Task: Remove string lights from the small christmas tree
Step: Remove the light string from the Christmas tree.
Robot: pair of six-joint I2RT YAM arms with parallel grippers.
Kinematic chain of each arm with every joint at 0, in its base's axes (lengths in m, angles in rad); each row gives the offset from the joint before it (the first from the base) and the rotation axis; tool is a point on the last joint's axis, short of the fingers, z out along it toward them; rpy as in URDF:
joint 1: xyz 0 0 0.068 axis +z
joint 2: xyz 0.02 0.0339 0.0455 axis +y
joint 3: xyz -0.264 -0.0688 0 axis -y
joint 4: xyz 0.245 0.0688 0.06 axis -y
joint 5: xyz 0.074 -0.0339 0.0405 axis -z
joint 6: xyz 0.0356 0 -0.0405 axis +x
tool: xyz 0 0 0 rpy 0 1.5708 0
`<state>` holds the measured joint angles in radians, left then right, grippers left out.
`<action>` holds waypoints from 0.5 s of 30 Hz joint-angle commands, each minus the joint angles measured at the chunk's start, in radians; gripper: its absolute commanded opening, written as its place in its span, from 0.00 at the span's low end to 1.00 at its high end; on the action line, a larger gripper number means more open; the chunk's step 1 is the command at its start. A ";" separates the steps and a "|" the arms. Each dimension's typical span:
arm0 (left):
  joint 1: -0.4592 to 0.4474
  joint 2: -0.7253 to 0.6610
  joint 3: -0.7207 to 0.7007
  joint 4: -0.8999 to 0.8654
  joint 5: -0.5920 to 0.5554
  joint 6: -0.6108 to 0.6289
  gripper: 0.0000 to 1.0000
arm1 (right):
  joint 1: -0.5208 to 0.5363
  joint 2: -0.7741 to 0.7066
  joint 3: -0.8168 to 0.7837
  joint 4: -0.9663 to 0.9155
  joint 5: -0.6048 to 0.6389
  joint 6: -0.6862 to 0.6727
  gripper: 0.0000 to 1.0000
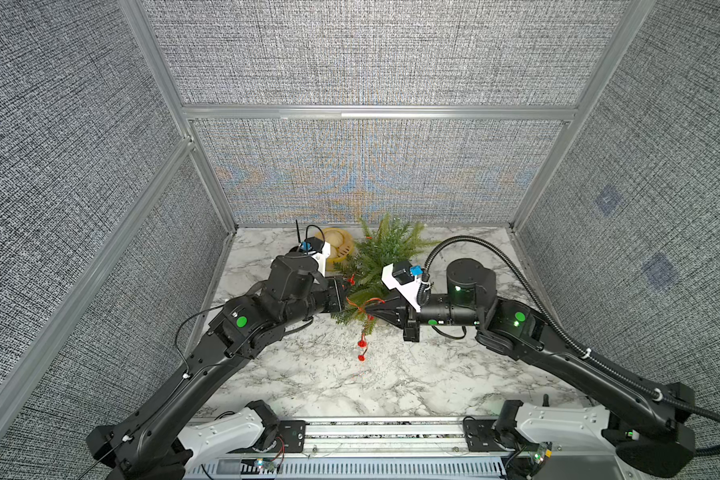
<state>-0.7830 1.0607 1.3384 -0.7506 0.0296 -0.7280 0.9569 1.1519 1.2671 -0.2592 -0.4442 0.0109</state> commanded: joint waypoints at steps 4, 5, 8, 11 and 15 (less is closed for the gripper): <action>0.001 0.024 0.027 0.018 0.003 0.028 0.00 | 0.002 0.012 0.035 -0.001 0.048 -0.019 0.00; 0.001 0.029 0.032 0.015 0.000 0.031 0.00 | 0.001 0.017 0.043 0.000 0.049 -0.020 0.00; 0.002 0.034 0.037 0.014 -0.005 0.033 0.00 | 0.001 0.034 0.063 0.002 0.049 -0.022 0.00; 0.002 0.038 0.046 0.011 -0.011 0.034 0.00 | 0.002 0.050 0.082 0.011 0.038 -0.019 0.00; 0.002 0.034 0.066 0.002 -0.023 0.042 0.00 | 0.001 0.060 0.101 0.021 0.023 -0.014 0.00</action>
<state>-0.7826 1.0985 1.3907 -0.7567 0.0257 -0.6998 0.9565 1.2091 1.3540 -0.2611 -0.4034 -0.0021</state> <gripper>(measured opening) 0.048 0.050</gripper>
